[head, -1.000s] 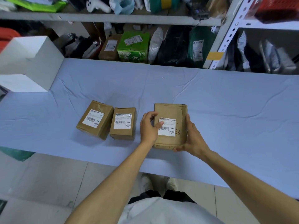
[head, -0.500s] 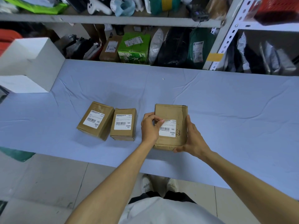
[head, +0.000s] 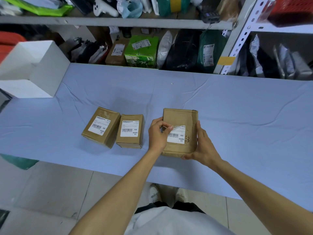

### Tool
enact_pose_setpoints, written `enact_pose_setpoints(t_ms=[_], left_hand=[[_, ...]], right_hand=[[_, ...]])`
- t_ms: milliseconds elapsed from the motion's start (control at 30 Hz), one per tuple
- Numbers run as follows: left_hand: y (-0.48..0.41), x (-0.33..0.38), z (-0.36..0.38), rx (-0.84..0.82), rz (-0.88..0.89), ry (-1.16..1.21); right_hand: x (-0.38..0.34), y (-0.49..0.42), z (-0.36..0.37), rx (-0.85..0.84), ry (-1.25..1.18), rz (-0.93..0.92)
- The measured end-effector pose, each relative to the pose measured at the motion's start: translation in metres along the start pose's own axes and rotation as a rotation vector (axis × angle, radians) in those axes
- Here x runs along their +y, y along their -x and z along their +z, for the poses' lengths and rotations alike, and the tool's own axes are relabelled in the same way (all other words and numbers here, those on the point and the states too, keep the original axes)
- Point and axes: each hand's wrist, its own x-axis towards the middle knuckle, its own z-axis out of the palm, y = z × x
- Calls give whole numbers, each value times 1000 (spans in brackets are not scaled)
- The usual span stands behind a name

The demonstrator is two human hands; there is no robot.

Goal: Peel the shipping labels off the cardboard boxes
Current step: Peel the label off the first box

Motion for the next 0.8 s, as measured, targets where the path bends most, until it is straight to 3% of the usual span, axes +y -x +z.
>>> enact_pose_setpoints(t_ms=[800], left_hand=[[9,-6,-8,-53,64,9]], right_hand=[[-6,-3,2,-7,20,-34]])
